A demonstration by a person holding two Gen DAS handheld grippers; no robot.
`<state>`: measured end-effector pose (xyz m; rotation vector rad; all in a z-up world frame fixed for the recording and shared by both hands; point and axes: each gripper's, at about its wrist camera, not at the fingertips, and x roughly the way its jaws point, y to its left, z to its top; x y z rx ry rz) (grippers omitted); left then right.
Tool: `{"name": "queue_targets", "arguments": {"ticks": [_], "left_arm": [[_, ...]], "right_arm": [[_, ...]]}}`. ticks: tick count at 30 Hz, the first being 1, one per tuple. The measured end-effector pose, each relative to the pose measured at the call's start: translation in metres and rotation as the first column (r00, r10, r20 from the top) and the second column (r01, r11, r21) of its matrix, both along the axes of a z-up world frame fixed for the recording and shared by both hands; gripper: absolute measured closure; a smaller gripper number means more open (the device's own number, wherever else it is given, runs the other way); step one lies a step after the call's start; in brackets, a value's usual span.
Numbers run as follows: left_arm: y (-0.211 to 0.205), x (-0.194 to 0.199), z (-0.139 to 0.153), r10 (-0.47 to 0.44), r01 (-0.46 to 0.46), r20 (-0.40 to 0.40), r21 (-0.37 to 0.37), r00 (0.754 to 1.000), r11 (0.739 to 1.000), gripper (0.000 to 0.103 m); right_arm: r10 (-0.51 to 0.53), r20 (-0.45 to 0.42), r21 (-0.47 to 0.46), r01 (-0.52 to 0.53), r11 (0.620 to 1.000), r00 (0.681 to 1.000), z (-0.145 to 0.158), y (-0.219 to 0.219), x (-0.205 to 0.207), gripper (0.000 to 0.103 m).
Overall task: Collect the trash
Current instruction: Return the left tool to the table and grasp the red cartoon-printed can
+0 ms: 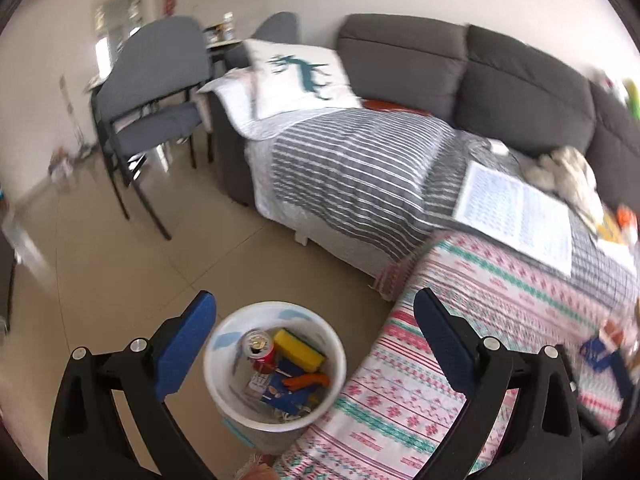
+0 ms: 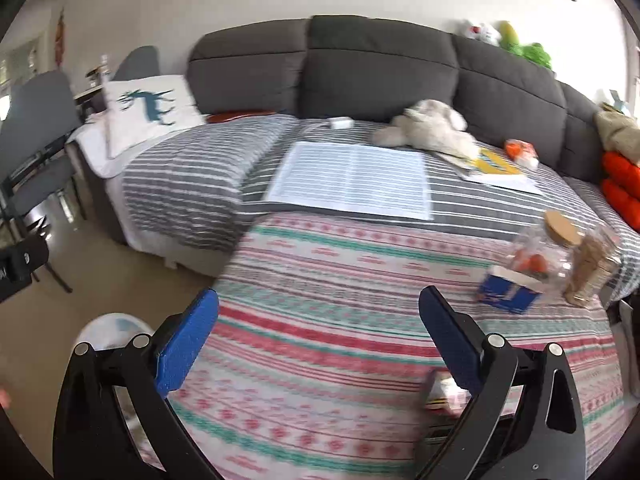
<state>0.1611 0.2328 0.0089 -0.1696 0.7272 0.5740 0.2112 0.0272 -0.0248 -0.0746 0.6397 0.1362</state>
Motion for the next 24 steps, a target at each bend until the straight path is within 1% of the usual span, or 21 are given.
{"name": "queue_targets", "arguments": {"ticks": [2,3,7,9,12,14,16,17,18,19,21,22,24], "left_arm": [[-0.019,0.007,-0.004,-0.047,0.047,-0.017,0.010,0.999,0.999,0.007],[-0.032,0.013,-0.007,-0.082,0.082,-0.031,0.007,0.996,0.997,0.007],[-0.070,0.027,-0.019,-0.176,0.175,-0.070,-0.018,0.982,0.984,0.007],[-0.089,0.034,-0.025,-0.218,0.217,-0.090,-0.025,0.972,0.976,0.007],[-0.117,0.043,-0.035,-0.292,0.286,-0.124,-0.064,0.948,0.956,0.007],[-0.138,0.050,-0.045,-0.373,0.355,-0.155,-0.131,0.915,0.925,0.007],[-0.155,0.055,-0.053,-0.435,0.404,-0.183,-0.184,0.882,0.896,0.007],[-0.165,0.058,-0.058,-0.470,0.429,-0.206,-0.213,0.858,0.878,0.007],[-0.176,0.061,-0.065,-0.510,0.458,-0.237,-0.244,0.827,0.855,0.007],[-0.187,0.063,-0.071,-0.540,0.480,-0.259,-0.261,0.801,0.838,0.007],[-0.207,0.065,-0.082,-0.585,0.515,-0.310,-0.282,0.749,0.809,0.007],[-0.218,0.067,-0.089,-0.607,0.523,-0.341,-0.313,0.717,0.793,0.007],[-0.223,0.070,-0.100,-0.634,0.500,-0.362,-0.400,0.683,0.768,0.007]], "right_arm": [[-0.030,-0.005,-0.009,0.030,1.000,1.000,-0.003,-0.023,0.004,0.007],[-0.052,-0.012,-0.014,0.052,0.999,0.999,-0.005,-0.039,0.006,0.007],[-0.126,-0.035,-0.023,0.126,0.992,0.991,-0.013,-0.092,0.011,0.007],[-0.168,-0.051,-0.013,0.167,0.986,0.985,-0.016,-0.121,0.013,0.007],[-0.219,-0.073,0.004,0.220,0.976,0.973,-0.023,-0.158,0.014,0.007],[-0.256,-0.092,0.025,0.259,0.965,0.962,-0.028,-0.183,0.013,0.007],[-0.288,-0.119,0.046,0.295,0.954,0.950,-0.033,-0.207,0.011,0.007],[-0.298,-0.134,0.056,0.308,0.950,0.945,-0.036,-0.218,0.010,0.007],[-0.310,-0.153,0.069,0.323,0.944,0.938,-0.039,-0.230,0.009,0.007],[-0.317,-0.164,0.075,0.332,0.940,0.934,-0.041,-0.238,0.008,0.007],[-0.332,-0.178,0.081,0.350,0.933,0.926,-0.043,-0.253,0.006,0.007],[-0.340,-0.181,0.083,0.359,0.930,0.923,-0.044,-0.260,0.004,0.007],[-0.347,-0.189,0.080,0.367,0.927,0.919,-0.046,-0.272,0.003,0.007]]}}
